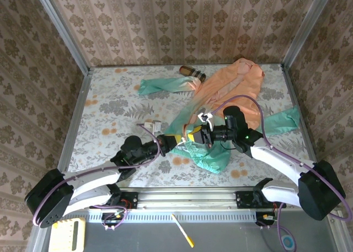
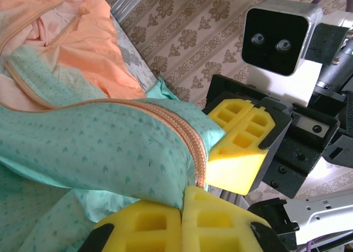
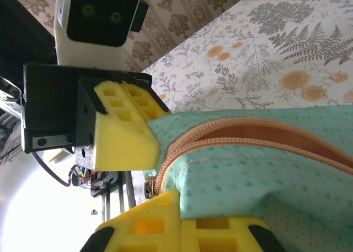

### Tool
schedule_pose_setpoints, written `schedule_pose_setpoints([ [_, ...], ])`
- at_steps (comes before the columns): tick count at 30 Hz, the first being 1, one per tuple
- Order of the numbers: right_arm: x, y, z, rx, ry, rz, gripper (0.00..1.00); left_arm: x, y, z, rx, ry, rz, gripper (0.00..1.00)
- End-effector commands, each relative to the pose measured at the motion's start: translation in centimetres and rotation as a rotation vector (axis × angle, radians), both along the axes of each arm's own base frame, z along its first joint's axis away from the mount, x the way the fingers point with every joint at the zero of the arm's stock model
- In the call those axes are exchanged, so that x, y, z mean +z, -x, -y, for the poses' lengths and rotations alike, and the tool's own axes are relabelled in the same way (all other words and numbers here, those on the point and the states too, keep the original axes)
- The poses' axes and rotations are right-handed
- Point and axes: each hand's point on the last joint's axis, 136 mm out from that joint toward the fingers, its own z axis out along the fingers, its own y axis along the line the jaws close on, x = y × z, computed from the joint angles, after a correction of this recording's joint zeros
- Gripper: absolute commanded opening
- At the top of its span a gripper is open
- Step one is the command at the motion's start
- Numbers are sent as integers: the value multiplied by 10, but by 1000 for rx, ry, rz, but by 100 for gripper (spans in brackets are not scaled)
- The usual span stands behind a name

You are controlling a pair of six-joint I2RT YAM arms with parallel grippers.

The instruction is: Zip up the jacket

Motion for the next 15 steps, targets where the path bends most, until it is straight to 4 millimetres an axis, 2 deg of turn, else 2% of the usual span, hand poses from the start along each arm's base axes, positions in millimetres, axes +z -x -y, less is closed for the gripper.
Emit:
schedule_pose_setpoints([
  [1,-2,-2,0,-1,3,26,0,27,0,-4,4,89,51,0],
  [15,5,-1,-1,9,-11,30,0,14,-4,-11,39,76,17,0],
])
